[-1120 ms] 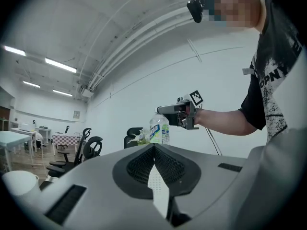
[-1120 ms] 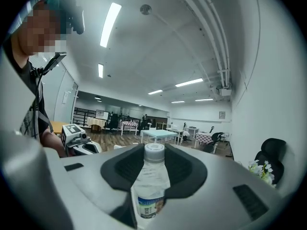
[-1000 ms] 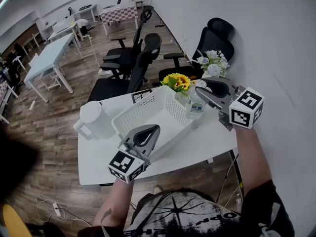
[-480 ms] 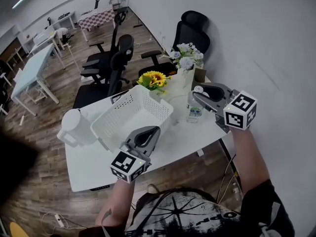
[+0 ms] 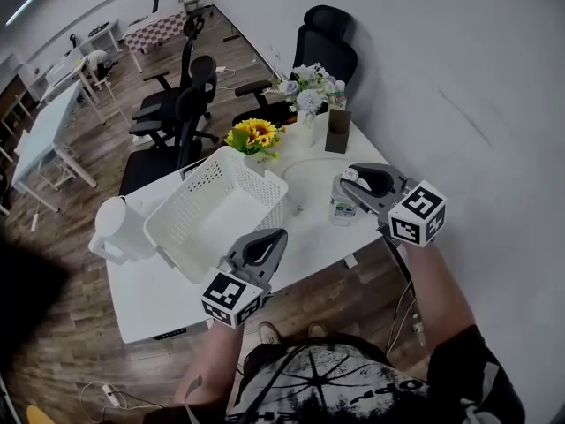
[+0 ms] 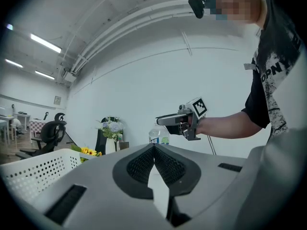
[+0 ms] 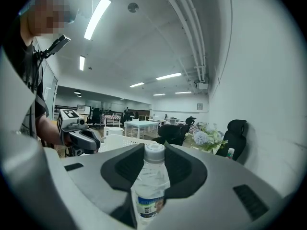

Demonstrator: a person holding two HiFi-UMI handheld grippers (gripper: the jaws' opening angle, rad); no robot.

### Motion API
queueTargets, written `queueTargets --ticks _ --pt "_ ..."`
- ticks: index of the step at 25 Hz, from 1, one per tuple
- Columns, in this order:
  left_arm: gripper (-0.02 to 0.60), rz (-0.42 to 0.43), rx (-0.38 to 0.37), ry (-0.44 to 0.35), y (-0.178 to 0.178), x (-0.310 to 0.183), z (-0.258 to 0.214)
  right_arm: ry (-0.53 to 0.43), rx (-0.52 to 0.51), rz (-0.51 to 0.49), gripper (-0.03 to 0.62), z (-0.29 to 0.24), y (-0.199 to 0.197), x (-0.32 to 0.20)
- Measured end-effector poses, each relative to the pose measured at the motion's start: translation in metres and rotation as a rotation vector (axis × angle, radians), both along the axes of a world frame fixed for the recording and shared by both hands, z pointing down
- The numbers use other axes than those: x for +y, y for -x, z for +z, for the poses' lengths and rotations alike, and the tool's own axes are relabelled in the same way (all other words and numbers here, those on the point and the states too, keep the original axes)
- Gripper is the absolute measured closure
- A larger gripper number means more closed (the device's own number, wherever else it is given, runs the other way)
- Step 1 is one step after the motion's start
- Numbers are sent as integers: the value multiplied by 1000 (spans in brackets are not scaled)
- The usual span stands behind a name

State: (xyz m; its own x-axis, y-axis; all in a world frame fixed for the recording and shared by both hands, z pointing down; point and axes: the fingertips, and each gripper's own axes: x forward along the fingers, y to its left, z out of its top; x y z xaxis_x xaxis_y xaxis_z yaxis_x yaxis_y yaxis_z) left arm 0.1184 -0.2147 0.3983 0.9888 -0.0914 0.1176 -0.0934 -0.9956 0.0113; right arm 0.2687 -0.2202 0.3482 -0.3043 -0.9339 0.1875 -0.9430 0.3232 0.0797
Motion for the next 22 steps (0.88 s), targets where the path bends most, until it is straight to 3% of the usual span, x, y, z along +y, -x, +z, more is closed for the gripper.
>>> queueTargets --ticks 10,22 --pt "571 -34 -55 94 -17 15 43 21 -33 3 450 66 -6 9" --pt "571 -89 -115 151 -28 26 83 122 -68 -61 450 143 5 -6"
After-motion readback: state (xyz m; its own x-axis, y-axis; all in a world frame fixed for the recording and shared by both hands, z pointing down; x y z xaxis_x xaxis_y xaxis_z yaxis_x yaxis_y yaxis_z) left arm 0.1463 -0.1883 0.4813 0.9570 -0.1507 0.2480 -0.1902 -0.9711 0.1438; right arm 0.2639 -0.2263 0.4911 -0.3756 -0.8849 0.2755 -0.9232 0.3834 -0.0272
